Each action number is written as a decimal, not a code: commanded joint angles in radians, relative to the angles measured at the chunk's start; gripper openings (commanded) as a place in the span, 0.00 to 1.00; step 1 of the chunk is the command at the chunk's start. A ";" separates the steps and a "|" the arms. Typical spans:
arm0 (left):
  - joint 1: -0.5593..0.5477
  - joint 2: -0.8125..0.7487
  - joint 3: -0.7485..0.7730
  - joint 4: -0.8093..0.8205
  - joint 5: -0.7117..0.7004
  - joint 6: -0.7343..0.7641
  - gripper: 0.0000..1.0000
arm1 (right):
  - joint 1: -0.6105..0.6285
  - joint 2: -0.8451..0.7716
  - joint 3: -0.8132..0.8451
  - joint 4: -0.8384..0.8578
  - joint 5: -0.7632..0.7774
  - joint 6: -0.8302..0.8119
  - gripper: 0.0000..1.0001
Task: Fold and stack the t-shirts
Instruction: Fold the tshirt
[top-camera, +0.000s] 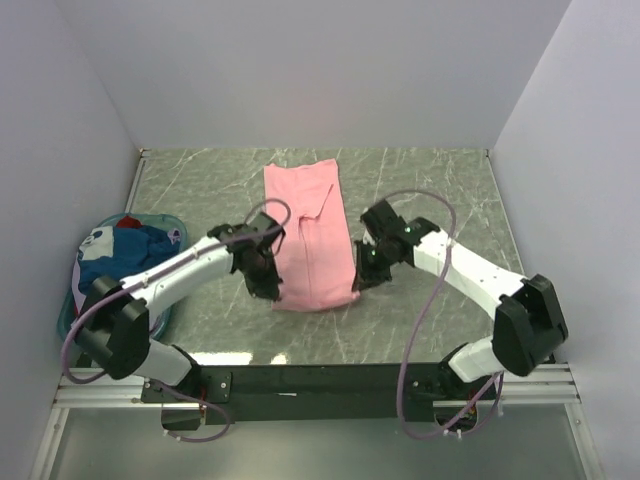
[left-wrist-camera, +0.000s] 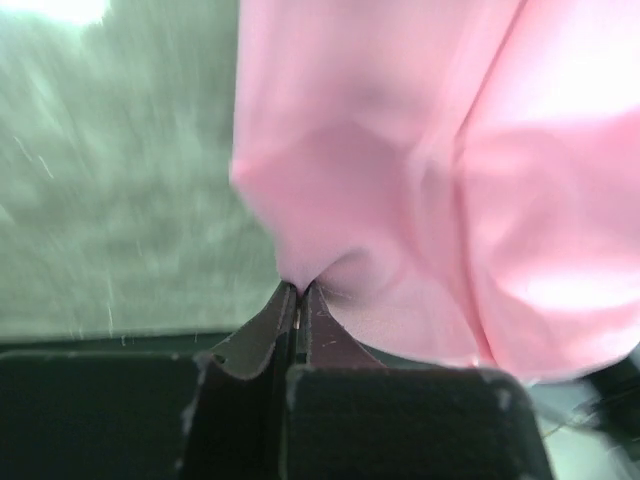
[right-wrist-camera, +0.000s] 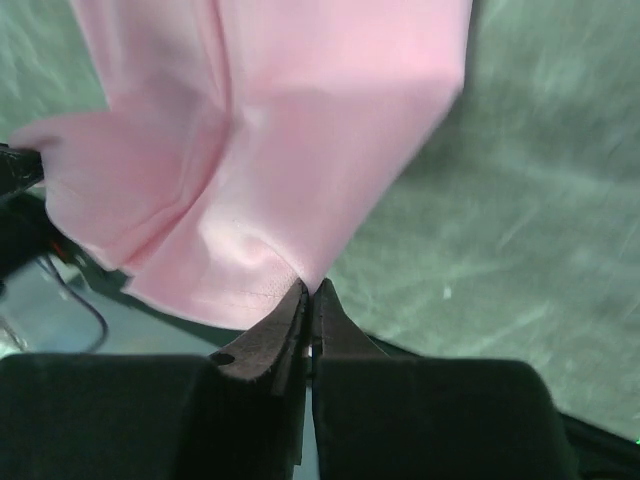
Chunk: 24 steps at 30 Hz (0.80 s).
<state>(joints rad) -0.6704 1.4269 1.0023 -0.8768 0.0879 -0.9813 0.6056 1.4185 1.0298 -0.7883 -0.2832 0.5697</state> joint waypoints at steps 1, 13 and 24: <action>0.097 0.049 0.129 0.013 -0.069 0.108 0.01 | -0.044 0.080 0.165 -0.002 0.049 -0.054 0.00; 0.219 0.257 0.380 0.126 -0.246 0.286 0.01 | -0.119 0.355 0.499 0.024 0.114 -0.148 0.00; 0.245 0.325 0.409 0.274 -0.309 0.374 0.01 | -0.144 0.485 0.642 0.064 0.118 -0.235 0.00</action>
<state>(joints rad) -0.4370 1.7386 1.3617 -0.6838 -0.1799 -0.6533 0.4709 1.8771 1.6161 -0.7593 -0.1768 0.3794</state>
